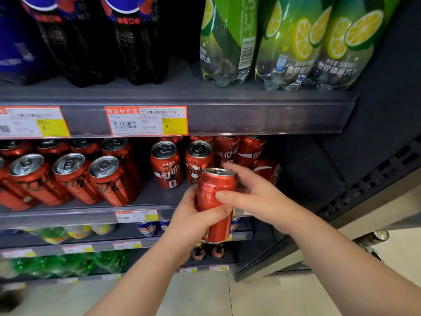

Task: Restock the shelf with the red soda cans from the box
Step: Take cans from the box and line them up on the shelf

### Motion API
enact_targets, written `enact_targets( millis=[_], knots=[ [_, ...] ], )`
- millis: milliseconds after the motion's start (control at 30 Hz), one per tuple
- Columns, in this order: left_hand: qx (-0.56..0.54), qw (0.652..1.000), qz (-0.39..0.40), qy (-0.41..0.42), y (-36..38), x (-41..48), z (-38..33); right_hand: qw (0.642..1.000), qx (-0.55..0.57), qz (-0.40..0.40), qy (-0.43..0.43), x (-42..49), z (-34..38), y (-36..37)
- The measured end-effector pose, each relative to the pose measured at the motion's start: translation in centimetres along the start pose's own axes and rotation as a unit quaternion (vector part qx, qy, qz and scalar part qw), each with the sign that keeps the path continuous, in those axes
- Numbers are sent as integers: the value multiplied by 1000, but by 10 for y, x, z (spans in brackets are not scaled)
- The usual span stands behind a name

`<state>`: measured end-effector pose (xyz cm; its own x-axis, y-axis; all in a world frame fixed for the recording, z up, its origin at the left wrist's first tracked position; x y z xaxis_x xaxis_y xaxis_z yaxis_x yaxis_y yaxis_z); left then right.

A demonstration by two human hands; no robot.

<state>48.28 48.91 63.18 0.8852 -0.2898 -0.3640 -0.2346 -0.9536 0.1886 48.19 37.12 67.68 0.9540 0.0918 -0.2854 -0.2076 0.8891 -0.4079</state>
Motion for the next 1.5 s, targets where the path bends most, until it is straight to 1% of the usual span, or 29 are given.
enact_targets(
  millis=[100,200,300,400,500,567,667,700,767,867,933,1000,1100,1133,1167,1233,1300,1400,1433,1500],
  knots=[
    [24,1000,-7,16,5,7,-3,996,-86,-27,3,13,4,-13],
    [52,998,5,23,12,14,-7,985,-173,-27,-4,27,9,-19],
    [75,997,-16,26,6,22,-8,979,-193,-56,-35,40,18,-26],
    [87,993,-74,18,-17,25,-7,967,-231,-108,-23,55,16,-38],
    [91,989,-115,-5,-39,27,0,951,-288,-111,-9,72,7,-37],
    [128,985,-116,-17,-46,32,4,943,-310,-121,5,79,-1,-38],
    [195,976,-95,-21,-48,41,10,933,-327,-149,21,80,-5,-42],
    [212,973,-91,-20,-49,43,11,926,-347,-144,28,80,-4,-43],
    [240,967,-88,-23,-50,45,13,920,-376,-106,33,82,-2,-43],
    [252,963,-91,-37,-54,46,18,934,-356,-28,22,83,4,-44],
    [257,962,-88,-43,-55,45,19,933,-359,-7,12,83,6,-47],
    [269,958,-86,-42,-56,45,20,925,-379,-24,6,84,8,-50],
    [279,956,-82,-41,-56,47,21,890,-448,-81,24,85,10,-55],
    [275,957,-82,-41,-56,47,21,891,-446,-84,29,86,10,-57],
    [269,959,-81,-43,-56,48,21,901,-426,-75,26,86,10,-57],
    [264,960,-79,-45,-57,48,22,920,-391,-35,-5,86,15,-52],
    [264,960,-77,-44,-57,49,22,912,-410,-21,-28,85,18,-47],
    [264,961,-75,-42,-57,49,23,889,-454,-52,-14,87,20,-48],
    [266,960,-73,-42,-57,49,23,887,-458,-49,-7,88,19,-48],
    [269,960,-70,-42,-57,49,23,898,-439,-29,2,88,17,-48]
  ],
)
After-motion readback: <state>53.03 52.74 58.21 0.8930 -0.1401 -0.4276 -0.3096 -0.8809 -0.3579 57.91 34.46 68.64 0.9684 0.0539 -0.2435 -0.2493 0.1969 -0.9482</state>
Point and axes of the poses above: each hand's wrist, its own x-axis towards the middle knuckle, its own y-axis out of the palm, z = x × y, the point moved 9 cm from there along x, towards the middle knuckle, and after that the axes turned 8 degrees about -x, right-handed, at the moved point
